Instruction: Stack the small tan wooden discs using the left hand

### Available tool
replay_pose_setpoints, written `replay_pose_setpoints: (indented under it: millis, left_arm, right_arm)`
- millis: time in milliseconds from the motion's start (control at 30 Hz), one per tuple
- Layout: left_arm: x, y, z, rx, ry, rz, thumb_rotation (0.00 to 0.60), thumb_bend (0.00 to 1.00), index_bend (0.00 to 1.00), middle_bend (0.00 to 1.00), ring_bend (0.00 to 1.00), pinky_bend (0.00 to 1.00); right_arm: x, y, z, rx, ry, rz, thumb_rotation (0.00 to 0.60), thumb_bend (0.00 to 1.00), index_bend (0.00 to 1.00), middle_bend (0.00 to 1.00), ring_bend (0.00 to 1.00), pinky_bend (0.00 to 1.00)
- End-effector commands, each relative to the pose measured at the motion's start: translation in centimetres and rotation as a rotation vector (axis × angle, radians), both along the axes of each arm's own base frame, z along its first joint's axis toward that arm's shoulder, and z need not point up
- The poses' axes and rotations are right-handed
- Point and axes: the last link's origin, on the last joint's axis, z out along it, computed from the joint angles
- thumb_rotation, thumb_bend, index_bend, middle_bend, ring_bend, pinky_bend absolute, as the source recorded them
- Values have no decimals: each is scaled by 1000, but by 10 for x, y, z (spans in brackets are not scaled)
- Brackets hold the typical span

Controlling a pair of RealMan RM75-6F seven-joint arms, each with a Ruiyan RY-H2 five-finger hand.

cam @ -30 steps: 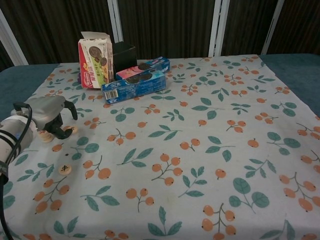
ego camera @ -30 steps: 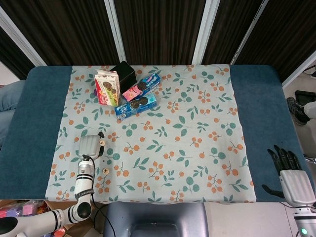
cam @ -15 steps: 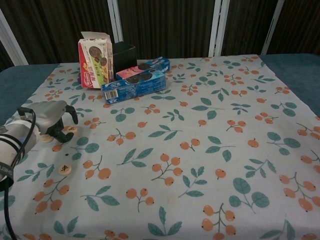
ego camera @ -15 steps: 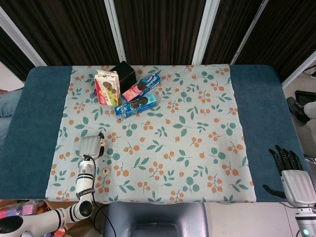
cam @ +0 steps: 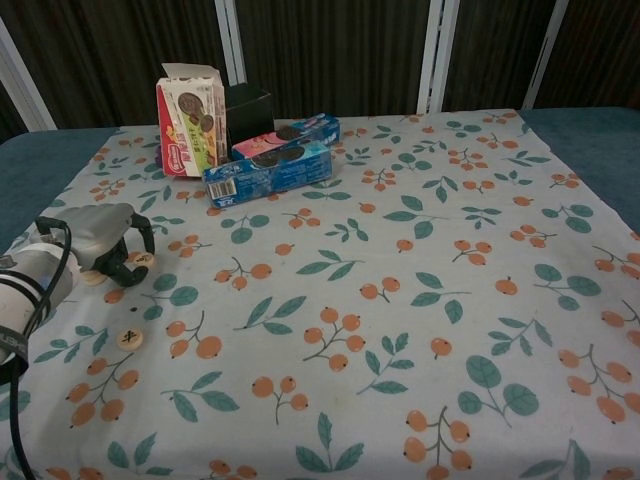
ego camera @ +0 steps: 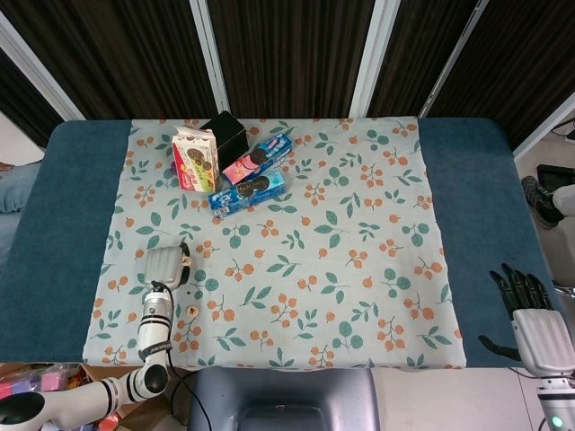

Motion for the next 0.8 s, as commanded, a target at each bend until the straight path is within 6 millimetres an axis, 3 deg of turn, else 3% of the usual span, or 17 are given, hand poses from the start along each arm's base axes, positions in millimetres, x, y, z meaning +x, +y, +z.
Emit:
replay_pose_setpoints:
  millis: [33,467,800]
  left_arm:
    - [0,0,0,-1,1,-1,600,413,445,1000,1000,1000]
    - [1,0,5,17,-31,-18,600,416,492,1000,1000,1000]
    - [11,-13,60,113,-131,-97,600,418,493,1000,1000,1000]
  right_arm:
    - [0,0,0,0,0,1,600,186,0,0,0,0]
    - [0,0,1,-5,-1,1,600,186,0,0,0,0]
    - [0,1,0,-1,6,1,600,187,0,0,0,0]
